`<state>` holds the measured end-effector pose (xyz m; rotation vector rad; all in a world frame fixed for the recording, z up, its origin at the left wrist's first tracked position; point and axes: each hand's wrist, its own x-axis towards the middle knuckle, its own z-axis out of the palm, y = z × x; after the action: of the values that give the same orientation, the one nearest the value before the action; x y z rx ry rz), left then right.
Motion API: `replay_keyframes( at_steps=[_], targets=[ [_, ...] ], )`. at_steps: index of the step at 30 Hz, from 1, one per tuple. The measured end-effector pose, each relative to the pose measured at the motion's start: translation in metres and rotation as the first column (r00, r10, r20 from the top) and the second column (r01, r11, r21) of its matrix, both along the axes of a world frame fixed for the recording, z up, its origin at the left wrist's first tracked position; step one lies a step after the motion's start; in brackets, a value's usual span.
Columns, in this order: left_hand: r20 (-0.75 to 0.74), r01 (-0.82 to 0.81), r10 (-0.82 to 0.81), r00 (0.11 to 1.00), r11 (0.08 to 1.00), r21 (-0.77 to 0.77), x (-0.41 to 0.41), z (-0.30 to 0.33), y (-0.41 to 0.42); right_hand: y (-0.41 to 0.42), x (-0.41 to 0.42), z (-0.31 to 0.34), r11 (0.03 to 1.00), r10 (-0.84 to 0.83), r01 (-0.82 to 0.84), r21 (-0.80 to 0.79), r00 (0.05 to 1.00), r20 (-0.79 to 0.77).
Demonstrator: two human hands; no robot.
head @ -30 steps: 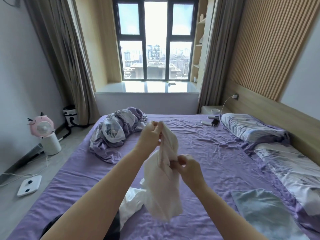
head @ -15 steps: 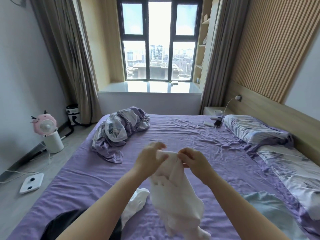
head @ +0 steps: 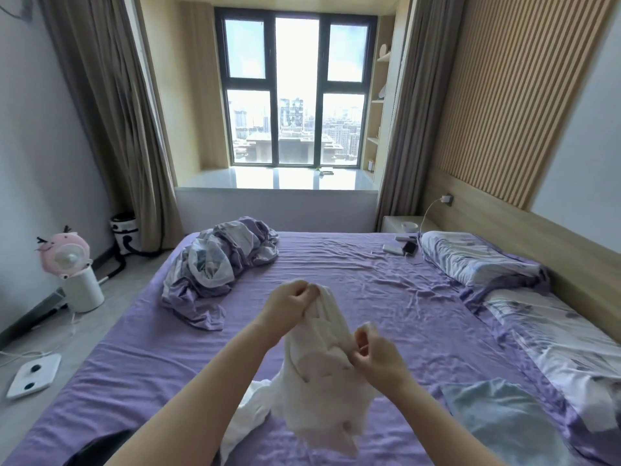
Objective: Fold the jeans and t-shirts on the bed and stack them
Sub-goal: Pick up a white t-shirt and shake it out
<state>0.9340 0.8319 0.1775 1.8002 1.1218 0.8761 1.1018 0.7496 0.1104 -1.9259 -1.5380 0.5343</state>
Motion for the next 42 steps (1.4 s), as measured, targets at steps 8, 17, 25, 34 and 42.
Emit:
replay_keyframes(
  at_steps=[8,17,25,34,42],
  targets=[
    [0.288,0.022,0.025,0.957,0.987,-0.160,-0.010,0.022,-0.002,-0.008,-0.009,-0.007,0.987,0.032,-0.027,0.157,0.999,-0.029],
    [-0.193,0.026,0.003,0.981,0.989,0.148,-0.036,0.009,-0.005,0.011,-0.020,0.025,0.996,0.071,-0.031,0.086,0.852,-0.519],
    [-0.495,0.191,-0.116,0.861,0.976,0.103,-0.052,-0.027,-0.017,0.011,-0.021,0.036,0.982,0.183,-0.169,0.086,0.722,-0.667],
    [0.086,0.044,-0.030,0.996,0.985,-0.169,0.007,-0.017,-0.018,-0.016,-0.012,-0.007,0.990,0.108,-0.092,0.106,0.983,-0.150],
    [0.323,0.044,0.018,0.946,0.982,-0.184,0.005,0.016,-0.001,-0.038,0.006,-0.043,0.965,0.188,-0.197,-0.171,0.980,-0.072]
  ],
)
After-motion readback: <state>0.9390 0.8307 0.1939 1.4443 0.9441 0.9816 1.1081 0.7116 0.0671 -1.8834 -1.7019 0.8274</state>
